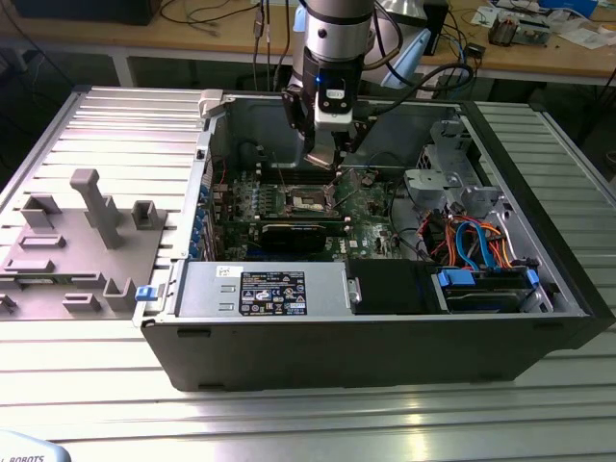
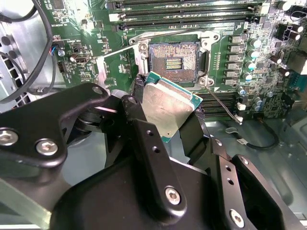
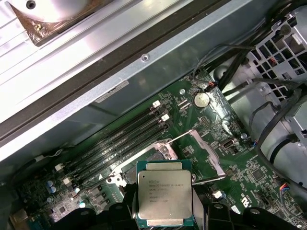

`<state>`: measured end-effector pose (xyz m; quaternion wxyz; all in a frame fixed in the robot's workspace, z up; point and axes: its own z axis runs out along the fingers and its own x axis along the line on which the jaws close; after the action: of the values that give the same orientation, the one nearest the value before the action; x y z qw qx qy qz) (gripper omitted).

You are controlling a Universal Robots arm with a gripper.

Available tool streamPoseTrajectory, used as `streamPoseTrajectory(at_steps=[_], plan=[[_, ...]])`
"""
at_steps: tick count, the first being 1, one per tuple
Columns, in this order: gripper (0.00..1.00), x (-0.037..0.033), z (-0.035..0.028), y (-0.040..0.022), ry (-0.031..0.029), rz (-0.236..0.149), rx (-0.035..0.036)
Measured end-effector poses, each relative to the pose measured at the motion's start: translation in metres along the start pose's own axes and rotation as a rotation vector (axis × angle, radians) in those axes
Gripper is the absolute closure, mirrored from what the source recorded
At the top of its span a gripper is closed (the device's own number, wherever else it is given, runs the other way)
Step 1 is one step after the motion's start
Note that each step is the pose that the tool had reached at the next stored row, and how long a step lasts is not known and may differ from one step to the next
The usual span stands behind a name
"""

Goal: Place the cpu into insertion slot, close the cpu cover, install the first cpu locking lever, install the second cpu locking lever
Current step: 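Place the cpu into insertion slot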

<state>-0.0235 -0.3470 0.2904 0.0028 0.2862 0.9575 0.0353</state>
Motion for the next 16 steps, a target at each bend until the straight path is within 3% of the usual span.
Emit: streamPoseTrajectory(at_steps=[16], plan=[[0.46,-0.0002,0.0000,0.0002,-0.0024,0.035,-0.0005]])
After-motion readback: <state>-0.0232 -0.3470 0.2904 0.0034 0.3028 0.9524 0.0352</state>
